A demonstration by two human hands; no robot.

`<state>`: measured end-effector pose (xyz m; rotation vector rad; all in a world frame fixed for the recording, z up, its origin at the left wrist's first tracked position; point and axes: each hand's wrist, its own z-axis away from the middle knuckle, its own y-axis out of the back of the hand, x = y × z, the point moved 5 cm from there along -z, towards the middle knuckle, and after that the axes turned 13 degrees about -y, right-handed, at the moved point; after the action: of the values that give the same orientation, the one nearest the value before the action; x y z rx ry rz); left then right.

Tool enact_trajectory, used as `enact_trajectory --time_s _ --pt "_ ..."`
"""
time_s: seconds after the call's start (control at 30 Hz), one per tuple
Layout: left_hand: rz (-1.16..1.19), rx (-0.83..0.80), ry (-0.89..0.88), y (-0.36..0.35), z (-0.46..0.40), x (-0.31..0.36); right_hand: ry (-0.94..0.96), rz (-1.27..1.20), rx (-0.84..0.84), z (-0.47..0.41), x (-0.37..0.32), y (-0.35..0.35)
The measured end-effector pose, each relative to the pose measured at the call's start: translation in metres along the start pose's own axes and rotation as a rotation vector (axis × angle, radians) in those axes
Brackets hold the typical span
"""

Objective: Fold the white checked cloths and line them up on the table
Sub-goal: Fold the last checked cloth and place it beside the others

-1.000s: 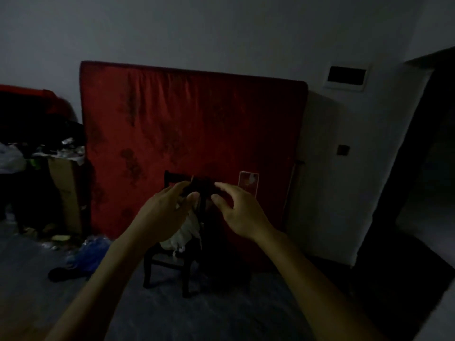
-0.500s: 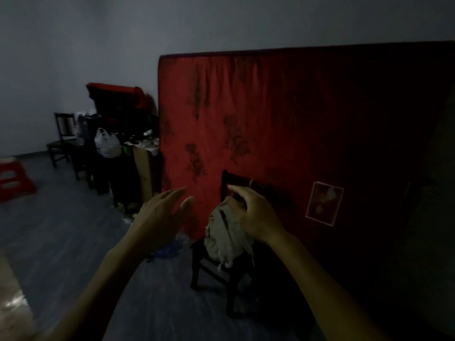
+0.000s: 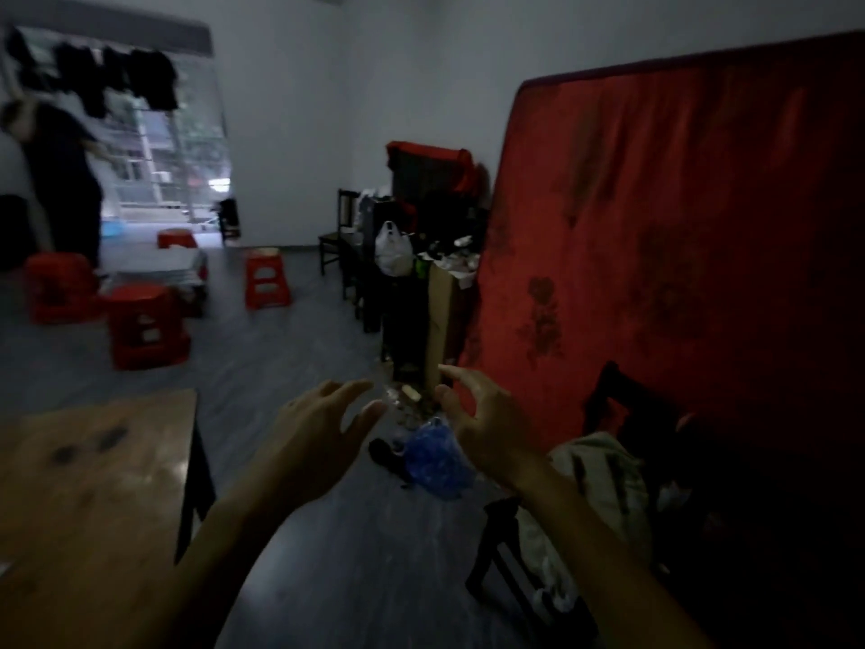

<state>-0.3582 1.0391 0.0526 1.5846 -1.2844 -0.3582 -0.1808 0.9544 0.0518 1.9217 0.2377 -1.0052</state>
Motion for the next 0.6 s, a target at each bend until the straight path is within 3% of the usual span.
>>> enact_trajectory --time_s 0.13,0.43,0.6 --pt "0.054 0.015 0.227 -0.017 -0.009 -0.083 0.033 0.045 -0.188 -0.063 0.001 -0.076" --pt "0.043 0.172 0.646 -0.015 -0.002 -0.22 0.241 0.011 -0.406 -0.181 -0.053 -0.217" --pt "0.052 0.308 0.85 -0.021 0.015 -0.275 0.406 -0.029 -0.709 -0.201 -0.079 -0.329"
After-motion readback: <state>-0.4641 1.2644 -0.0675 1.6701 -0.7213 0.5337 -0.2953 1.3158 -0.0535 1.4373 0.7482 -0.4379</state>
